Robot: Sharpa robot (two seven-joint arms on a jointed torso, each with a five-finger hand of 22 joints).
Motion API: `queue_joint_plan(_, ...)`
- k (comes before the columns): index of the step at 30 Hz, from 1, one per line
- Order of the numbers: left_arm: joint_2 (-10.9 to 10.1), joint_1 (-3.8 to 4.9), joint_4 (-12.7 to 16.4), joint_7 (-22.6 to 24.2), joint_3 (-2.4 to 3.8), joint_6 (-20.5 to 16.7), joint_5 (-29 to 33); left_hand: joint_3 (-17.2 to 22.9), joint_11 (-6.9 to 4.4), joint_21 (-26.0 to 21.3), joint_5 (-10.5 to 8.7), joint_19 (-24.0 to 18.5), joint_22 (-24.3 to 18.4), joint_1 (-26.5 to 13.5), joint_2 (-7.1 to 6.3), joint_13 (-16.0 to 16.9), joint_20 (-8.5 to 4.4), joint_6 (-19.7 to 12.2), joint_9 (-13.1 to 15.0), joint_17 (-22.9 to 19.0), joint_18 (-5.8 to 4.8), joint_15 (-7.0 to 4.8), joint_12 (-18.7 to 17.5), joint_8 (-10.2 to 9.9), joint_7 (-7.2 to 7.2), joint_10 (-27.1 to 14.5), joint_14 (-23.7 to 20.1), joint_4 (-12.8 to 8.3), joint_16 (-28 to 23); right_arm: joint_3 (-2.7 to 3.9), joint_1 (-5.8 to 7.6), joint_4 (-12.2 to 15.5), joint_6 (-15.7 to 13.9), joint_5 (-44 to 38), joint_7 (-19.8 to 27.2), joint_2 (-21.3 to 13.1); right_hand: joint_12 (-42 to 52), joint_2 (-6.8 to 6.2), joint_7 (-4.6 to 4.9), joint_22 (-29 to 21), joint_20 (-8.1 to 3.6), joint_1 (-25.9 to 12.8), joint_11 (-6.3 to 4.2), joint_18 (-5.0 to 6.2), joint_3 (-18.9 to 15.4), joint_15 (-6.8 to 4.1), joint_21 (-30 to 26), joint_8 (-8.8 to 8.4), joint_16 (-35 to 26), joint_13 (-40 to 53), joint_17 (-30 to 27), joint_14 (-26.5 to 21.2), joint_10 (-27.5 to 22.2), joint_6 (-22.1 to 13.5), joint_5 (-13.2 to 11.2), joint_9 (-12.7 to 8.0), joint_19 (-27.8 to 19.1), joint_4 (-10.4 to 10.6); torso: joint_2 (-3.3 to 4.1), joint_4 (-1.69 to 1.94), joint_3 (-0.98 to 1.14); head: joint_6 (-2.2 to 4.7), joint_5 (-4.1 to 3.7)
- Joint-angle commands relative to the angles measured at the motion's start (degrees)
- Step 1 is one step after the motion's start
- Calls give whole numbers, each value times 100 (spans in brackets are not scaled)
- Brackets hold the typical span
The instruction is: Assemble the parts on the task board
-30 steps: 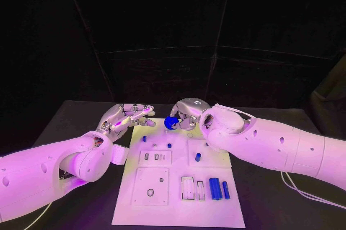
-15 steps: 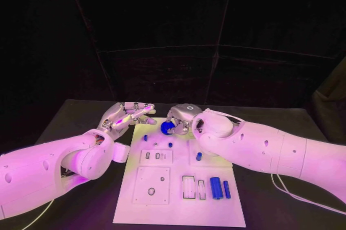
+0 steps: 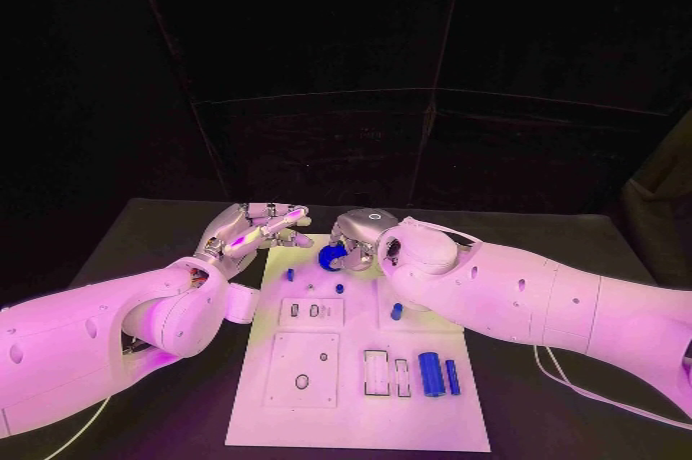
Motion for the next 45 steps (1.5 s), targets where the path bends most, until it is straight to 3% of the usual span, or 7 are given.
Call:
queue_joint_plan(1,2,11,5,26,5,39,47,-4,13,-40,29,47,-9,8,50,-8,4,38,-6,6,74,2,-16,-22,-15,45,29,-40,-40,2,11,-38,132,-31,30,26,-99,-58,31,-33,51,-87,4,-75,-87,64,-48,-76,-35,-81,255,330,-88,-124,-68,-17,-18,27,0,1,-2,-7,-1)
queue_joint_plan(7,-4,12,6,28,5,27,47,-4,13,-40,29,47,-9,8,50,-8,4,38,-6,6,74,2,-16,-22,-15,45,29,-40,-40,2,10,-77,215,-28,39,48,-349,-131,106,-151,100,-142,72,-51,-195,119,-111,-236,-102,-293,157,304,-279,-439,-118,-22,-105,96,-2,1,1,-18,-15)
queue_joint_plan(21,-8,15,-8,20,5,23,48,1,12,-43,29,50,-12,14,56,-9,3,42,-6,13,74,1,-23,-27,-14,50,32,-50,-44,2,10,-52,352,55,64,-15,-274,-163,127,-155,143,-328,101,-48,-395,151,-126,-195,-108,-243,170,309,-256,-471,-63,11,-105,351,-2,-5,2,-34,-24)
queue_joint_plan(27,-7,15,-12,16,5,22,48,1,13,-44,29,50,-13,15,56,-9,3,42,-7,15,74,1,-26,-29,-13,51,32,-53,-45,1,10,-54,503,154,43,-52,-169,-96,129,-145,147,-601,108,-50,-530,155,-126,-192,-104,-159,189,315,-214,-432,8,15,-95,634,2,-1,0,-43,-29)
queue_joint_plan(34,-7,16,-16,15,5,22,48,-1,16,-47,29,52,-15,14,53,-10,3,36,-8,20,74,1,-34,-37,-6,49,33,-59,-49,1,11,-51,503,180,13,-93,-41,22,195,-135,186,-1021,169,-52,-807,205,-126,-253,-96,-50,212,319,-198,-826,277,-27,-87,1051,-2,3,0,-51,-36)
queue_joint_plan(38,-12,16,-17,15,5,22,48,-1,16,-47,29,52,-15,14,53,-10,3,36,-8,20,74,1,-34,-37,-6,49,33,-59,-49,0,10,-3,242,184,74,-155,6,30,198,-118,195,-931,173,-55,-846,211,-119,-239,-88,-8,228,322,-190,-793,377,-18,-76,1021,1,3,0,-57,-36)
queue_joint_plan(45,-23,17,-28,12,5,27,48,-2,20,-49,29,53,-17,12,54,-11,3,30,-10,24,74,3,-42,-45,-2,44,34,-62,-53,-2,0,168,-742,694,960,-451,237,81,164,-170,177,-484,138,-41,-825,184,-145,-212,-142,202,142,299,-79,-564,700,7,-115,789,-6,-17,4,-53,-23)
